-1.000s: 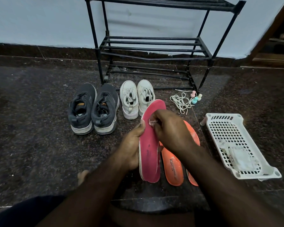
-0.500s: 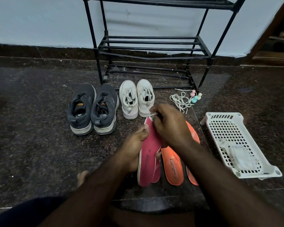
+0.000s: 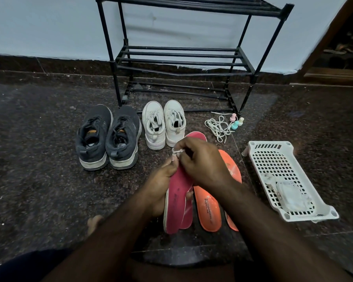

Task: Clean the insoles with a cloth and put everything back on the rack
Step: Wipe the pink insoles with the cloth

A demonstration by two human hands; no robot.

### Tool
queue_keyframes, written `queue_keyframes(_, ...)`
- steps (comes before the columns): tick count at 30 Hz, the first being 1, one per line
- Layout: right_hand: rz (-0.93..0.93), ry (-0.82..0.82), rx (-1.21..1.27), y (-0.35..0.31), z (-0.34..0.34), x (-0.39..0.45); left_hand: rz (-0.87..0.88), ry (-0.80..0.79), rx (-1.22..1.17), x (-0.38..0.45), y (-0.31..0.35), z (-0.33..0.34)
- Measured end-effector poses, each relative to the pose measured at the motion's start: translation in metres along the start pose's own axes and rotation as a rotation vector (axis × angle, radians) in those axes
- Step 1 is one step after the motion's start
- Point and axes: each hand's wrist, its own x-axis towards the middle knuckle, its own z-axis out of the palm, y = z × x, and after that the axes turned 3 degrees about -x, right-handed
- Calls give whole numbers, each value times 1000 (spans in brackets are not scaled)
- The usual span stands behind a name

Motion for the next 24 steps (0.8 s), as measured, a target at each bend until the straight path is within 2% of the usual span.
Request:
queue_keyframes(2, -9, 32, -54, 4, -5, 4, 1, -5, -7, 0, 2, -1)
queue_keyframes(4, 62, 80, -134, 13, -11, 9, -8, -7, -15, 1, 5, -5)
queue_keyframes(6, 113, 15, -162, 11, -12, 7, -28, 19, -50, 2, 6, -7)
queue_keyframes(10, 40, -160, -99, -8, -3, -6, -30, 16, -181, 5, 4, -9)
queue_keyframes(15, 96, -84, -149, 1, -8, 1, 12, 62, -164, 6, 6, -7)
queue_keyframes(20, 18, -266, -84, -16, -4, -10, 41, 166, -189, 7, 8, -10)
queue_keyframes(24, 106, -97, -101, -4, -7, -2, 112, 179, -159, 6, 9, -8)
